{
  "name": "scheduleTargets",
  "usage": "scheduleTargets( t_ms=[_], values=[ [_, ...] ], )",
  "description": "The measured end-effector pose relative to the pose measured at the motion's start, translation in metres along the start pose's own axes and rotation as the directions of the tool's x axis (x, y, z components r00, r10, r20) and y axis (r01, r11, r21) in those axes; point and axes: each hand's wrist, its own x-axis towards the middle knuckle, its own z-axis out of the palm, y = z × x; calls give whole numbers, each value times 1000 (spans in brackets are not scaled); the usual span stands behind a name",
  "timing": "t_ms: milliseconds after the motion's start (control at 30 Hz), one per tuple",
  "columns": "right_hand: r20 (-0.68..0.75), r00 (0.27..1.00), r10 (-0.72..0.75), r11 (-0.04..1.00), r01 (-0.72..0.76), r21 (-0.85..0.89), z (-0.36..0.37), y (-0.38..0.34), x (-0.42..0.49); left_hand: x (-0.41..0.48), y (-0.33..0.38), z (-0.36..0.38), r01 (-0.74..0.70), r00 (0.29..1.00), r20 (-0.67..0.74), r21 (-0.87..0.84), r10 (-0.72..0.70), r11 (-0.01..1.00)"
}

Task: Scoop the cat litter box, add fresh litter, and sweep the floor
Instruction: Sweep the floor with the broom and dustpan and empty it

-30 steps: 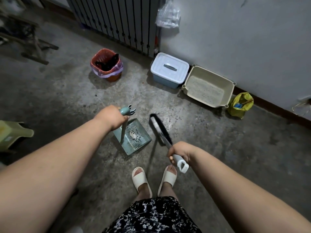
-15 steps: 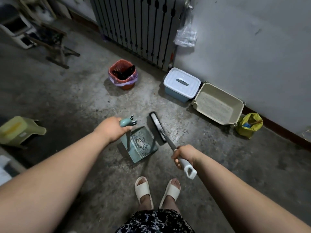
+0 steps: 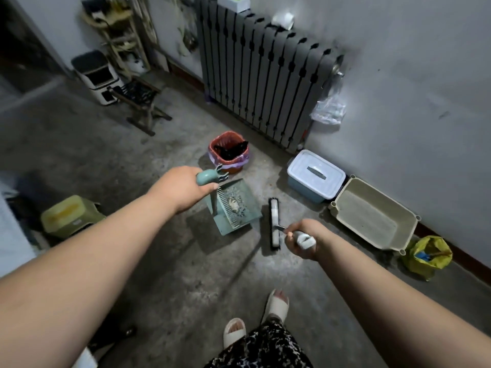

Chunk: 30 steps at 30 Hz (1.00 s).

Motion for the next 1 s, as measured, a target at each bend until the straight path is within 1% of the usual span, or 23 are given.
scheduleTargets(
  t_ms=[67, 167, 300, 333, 367, 433, 467, 567, 600, 733, 900, 1000],
  values=[
    [56, 998, 9, 991, -16, 135, 11, -22, 1, 11, 1, -14, 2, 999, -33, 0, -2, 1000],
    [149, 989, -3, 964, -37, 265, 30, -55, 4, 29, 4, -35, 17, 996, -84, -2, -17, 1000],
    [282, 959, -30, 940, -69, 333, 55, -114, 3, 62, 12, -72, 39, 991, -131, 7, -37, 999],
    [290, 957, -22, 938, -80, 336, 56, -114, 3, 63, 12, -72, 42, 990, -132, 11, -41, 999],
    [315, 949, -32, 939, -79, 334, 63, -145, 2, 84, 20, -90, 67, 984, -168, 24, -62, 997],
    [306, 952, -34, 928, -84, 363, 68, -150, 4, 86, 21, -95, 74, 984, -163, 42, -66, 996],
    [328, 944, -43, 933, -80, 352, 71, -169, 4, 98, 24, -103, 76, 980, -186, 51, -65, 996],
    [322, 945, -53, 932, -69, 357, 75, -188, 6, 110, 29, -105, 82, 976, -209, 61, -67, 995],
    [317, 947, -54, 936, -62, 346, 76, -201, 8, 122, 30, -105, 101, 972, -219, 51, -87, 994],
    [292, 955, -51, 941, -53, 335, 78, -229, 16, 152, 30, -86, 141, 969, -209, 31, -131, 990],
    [282, 957, -65, 952, -26, 306, 79, -245, 28, 180, 29, -54, 88, 985, -164, 182, -58, 979],
    [236, 970, -62, 949, -16, 316, 80, -248, 36, 192, 23, -44, 37, 991, -132, 258, -2, 965]
  ],
)
